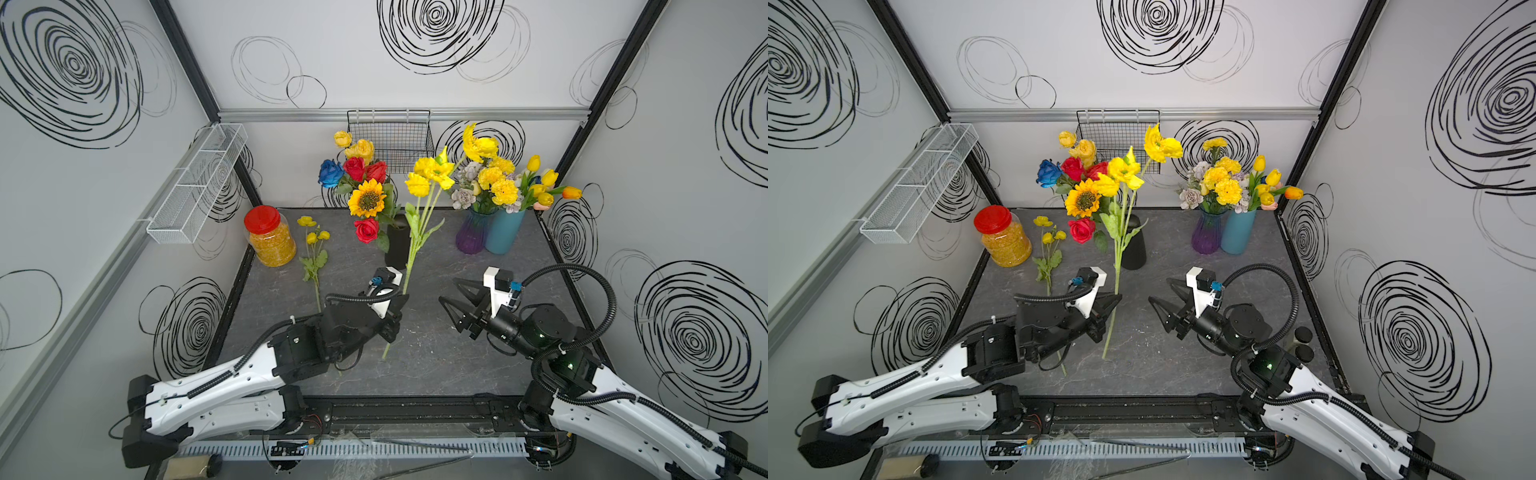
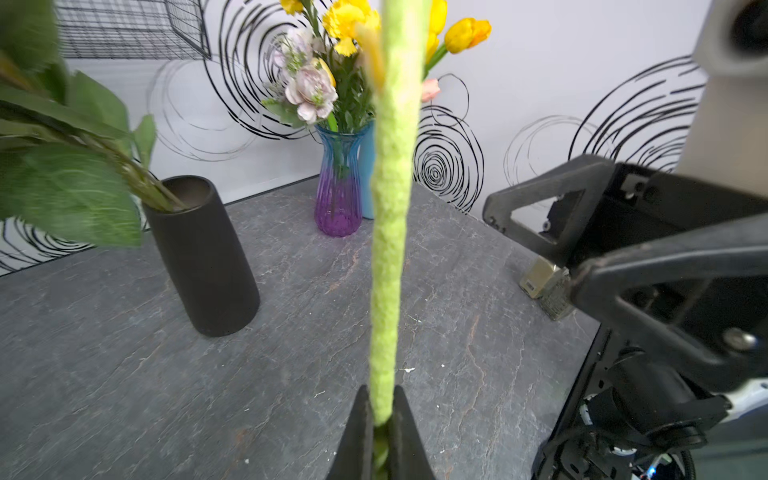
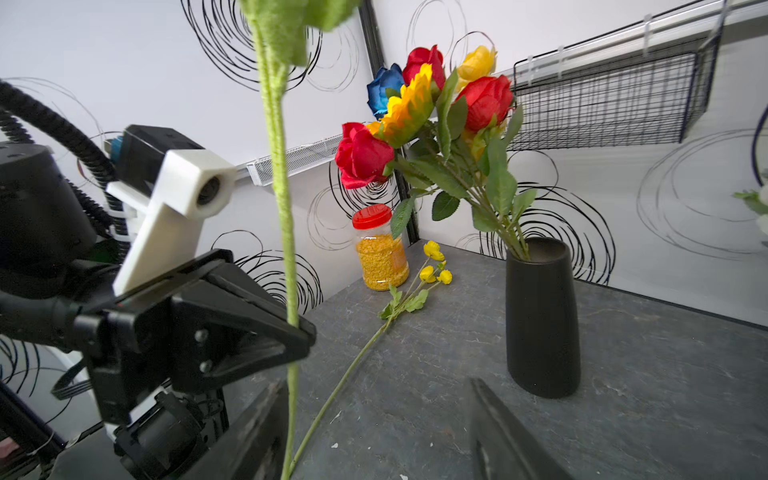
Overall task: Pick out yellow flowers from the vase
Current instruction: Pick up the flower from the vase, then place the flower at the center of the board.
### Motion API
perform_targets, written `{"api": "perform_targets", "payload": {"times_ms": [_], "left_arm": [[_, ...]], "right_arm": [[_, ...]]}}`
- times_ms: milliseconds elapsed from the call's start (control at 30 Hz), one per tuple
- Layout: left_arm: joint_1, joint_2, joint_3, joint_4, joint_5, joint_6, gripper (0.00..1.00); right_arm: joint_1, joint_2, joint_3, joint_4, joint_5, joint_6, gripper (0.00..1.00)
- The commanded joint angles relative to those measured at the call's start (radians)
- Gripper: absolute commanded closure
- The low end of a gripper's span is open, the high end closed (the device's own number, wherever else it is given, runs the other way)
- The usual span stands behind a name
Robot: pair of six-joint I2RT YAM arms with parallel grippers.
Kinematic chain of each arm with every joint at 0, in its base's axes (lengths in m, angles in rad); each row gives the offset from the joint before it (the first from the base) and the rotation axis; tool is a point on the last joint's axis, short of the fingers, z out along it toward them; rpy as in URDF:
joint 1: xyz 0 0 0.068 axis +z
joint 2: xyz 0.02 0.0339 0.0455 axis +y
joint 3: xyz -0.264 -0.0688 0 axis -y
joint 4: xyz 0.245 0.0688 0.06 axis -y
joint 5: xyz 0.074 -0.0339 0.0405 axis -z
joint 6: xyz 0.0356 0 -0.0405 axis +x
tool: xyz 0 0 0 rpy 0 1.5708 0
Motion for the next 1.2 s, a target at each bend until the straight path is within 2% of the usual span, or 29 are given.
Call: {"api": "perform_targets", "payload": {"times_ms": [0, 167, 267, 333, 567, 700, 867, 1000, 1167], "left_arm": [[-0.004, -0.089, 0.089, -0.128, -0.098, -0.069, 1.0], [0.06, -0.143, 0.202, -0.396, -0.229, -0.146, 1.0], [0.157, -0.163, 0.24, -0.489, -0.211, -0.197, 1.0], [0.259, -0.154, 0.27, -0.561, -0.171, -0.221, 1.0], [0.711, -0.07, 0.309, -0.694, 0.229, -0.157, 1.0], [0.893, -0.023, 0.255, -0.705, 0.406, -0.109, 1.0], [0.97, 0.042, 0.176, -0.692, 0.479, -0.071, 1.0], [0.974, 0.083, 0.097, -0.623, 0.525, -0.09, 1.0], [0.973, 0.142, 0.011, -0.534, 0.54, -0.12, 1.0]], "right_arm": [[0.003, -0.014, -0.016, -0.009, 0.088, -0.022, 0.24], [-0.002, -0.001, -0.009, -0.017, 0.123, -0.035, 0.19], [-0.004, 0.008, -0.008, -0.01, 0.13, -0.039, 0.17], [-0.008, 0.015, -0.007, -0.009, 0.136, -0.038, 0.17], [-0.015, 0.023, -0.006, -0.037, 0.207, -0.011, 0.15], [-0.021, 0.024, 0.005, -0.075, 0.218, -0.002, 0.12], [-0.028, 0.009, 0.011, -0.119, 0.239, -0.011, 0.09], [-0.05, 0.017, 0.006, -0.175, 0.377, 0.02, 0.06], [-0.119, 0.005, -0.002, -0.221, 0.367, 0.064, 0.04]]}}
